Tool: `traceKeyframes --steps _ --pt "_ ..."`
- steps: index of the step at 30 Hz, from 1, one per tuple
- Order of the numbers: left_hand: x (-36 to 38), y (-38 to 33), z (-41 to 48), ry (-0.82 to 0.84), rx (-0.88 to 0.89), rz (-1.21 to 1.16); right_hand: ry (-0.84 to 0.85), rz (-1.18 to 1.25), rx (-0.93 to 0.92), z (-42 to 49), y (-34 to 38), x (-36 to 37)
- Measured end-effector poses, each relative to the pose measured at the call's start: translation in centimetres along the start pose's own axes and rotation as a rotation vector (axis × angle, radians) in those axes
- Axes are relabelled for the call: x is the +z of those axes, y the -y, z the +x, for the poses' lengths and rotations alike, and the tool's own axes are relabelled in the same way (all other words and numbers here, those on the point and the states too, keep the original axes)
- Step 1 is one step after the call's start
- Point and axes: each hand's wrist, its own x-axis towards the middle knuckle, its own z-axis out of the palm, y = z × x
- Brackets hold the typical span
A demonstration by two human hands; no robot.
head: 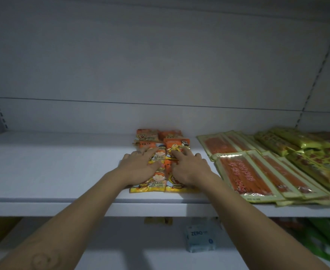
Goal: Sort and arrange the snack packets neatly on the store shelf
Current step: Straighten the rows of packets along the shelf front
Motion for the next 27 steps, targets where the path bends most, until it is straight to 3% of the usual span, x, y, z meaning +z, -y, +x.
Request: traceKeyframes --steps 17,27 --pt "1.5 -6.9 0.9 0.026 0.059 -0.026 -0.003 -0.336 0.04 -1.2 -5.9 -1.5" --pt "0.0 -6.7 1.2 0.089 0.052 0.011 0.042 -0.325 0.045 -1.2 -5.8 -3.1"
